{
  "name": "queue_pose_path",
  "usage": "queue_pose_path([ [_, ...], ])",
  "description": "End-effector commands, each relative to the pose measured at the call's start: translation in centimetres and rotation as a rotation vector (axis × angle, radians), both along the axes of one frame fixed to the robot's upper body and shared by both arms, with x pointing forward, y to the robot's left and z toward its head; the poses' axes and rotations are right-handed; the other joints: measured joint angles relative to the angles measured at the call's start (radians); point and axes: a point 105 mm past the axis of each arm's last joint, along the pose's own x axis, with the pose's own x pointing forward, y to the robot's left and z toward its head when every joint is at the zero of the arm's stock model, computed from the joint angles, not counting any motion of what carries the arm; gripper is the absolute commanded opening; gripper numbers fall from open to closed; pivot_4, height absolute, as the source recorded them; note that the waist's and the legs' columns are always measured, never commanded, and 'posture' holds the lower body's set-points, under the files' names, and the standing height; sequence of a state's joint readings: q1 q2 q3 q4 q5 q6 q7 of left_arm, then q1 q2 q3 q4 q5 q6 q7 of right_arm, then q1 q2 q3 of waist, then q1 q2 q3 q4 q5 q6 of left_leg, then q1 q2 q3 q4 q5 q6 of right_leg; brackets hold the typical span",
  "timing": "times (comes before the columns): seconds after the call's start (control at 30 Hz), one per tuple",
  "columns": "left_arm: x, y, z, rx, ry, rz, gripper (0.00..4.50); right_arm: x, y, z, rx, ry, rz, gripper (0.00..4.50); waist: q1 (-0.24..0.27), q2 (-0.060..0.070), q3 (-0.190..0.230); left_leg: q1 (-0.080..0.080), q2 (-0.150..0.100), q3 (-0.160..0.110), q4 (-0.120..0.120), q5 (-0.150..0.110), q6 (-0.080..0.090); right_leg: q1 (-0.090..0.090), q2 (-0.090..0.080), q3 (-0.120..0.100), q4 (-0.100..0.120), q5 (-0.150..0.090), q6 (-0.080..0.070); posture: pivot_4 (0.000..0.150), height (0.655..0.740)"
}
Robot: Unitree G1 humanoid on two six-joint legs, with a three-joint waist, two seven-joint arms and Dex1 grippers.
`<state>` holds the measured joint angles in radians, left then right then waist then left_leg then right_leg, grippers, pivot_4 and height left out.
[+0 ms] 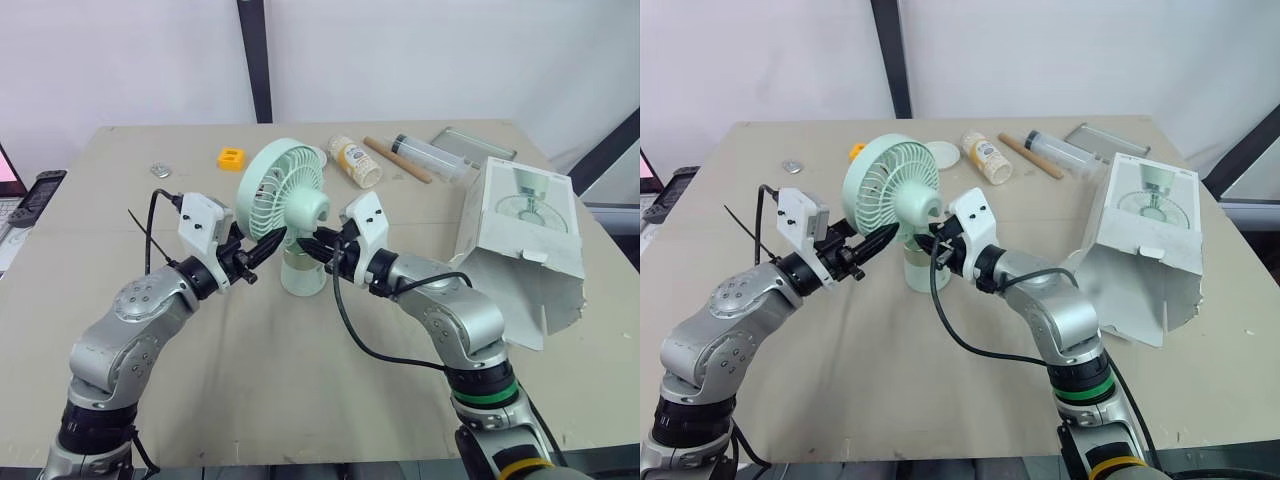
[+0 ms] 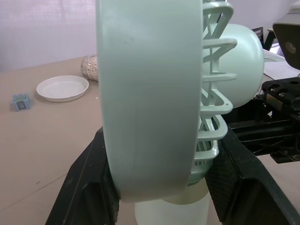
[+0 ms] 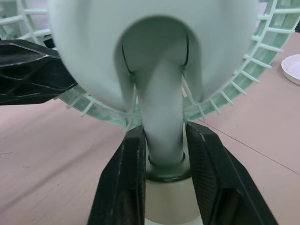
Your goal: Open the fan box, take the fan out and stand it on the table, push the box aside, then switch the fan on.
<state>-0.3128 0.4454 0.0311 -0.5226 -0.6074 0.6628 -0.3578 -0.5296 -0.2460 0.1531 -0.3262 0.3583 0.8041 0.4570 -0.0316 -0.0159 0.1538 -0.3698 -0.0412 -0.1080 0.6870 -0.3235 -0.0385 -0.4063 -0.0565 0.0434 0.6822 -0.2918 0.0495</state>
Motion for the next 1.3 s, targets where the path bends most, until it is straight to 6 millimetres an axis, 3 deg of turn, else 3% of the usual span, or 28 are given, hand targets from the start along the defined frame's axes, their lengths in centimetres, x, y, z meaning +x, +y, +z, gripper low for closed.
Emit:
queue_pose_path([
  [0.03, -0.29, -0.68, 0.06, 0.002, -0.002, -0.019, 1.91, 0.04, 0.21, -0.05, -0.007, 0.004, 0.005, 0.41, 0.0, 0.0, 0.0, 0.0, 0.0, 0.0, 0.0, 0.0, 0.0, 0.0, 0.0, 0.0, 0.0, 0.0, 0.0, 0.15, 0.74],
  [0.23, -0.42, -0.92, -0.09, 0.0, 0.011, -0.037, 1.91, 0.09, 0.34, -0.03, -0.004, 0.006, 0.004, 0.41, 0.0, 0.0, -0.001, 0.0, 0.0, 0.0, 0.0, 0.0, 0.0, 0.0, 0.0, 0.0, 0.0, 0.0, 0.0, 0.15, 0.74],
  [0.27, -0.42, -0.91, -0.1, -0.001, 0.012, -0.038, 2.41, 0.11, 0.36, 0.01, -0.003, 0.005, 0.004, 0.41, 0.0, 0.0, -0.001, 0.0, 0.0, 0.0, 0.0, 0.0, 0.0, 0.0, 0.0, 0.0, 0.0, 0.0, 0.0, 0.15, 0.74],
  [0.7, -0.34, -0.04, 0.02, 0.009, 0.01, -0.031, 2.41, 0.2, 0.49, 0.09, 0.009, -0.005, 0.008, 0.41, -0.001, 0.0, -0.003, 0.001, 0.0, 0.0, 0.0, 0.0, 0.0, 0.001, 0.0, 0.0, 0.0, 0.0, 0.0, 0.15, 0.74],
  [1.3, -0.2, -0.77, 0.07, 0.064, -0.079, -0.036, 2.41, 0.03, 0.35, -0.2, -0.008, -0.016, 0.013, 0.41, -0.005, 0.0, -0.003, 0.001, 0.0, 0.0, 0.0, 0.0, 0.0, 0.0, 0.0, 0.001, 0.0, 0.0, 0.0, 0.15, 0.74],
])
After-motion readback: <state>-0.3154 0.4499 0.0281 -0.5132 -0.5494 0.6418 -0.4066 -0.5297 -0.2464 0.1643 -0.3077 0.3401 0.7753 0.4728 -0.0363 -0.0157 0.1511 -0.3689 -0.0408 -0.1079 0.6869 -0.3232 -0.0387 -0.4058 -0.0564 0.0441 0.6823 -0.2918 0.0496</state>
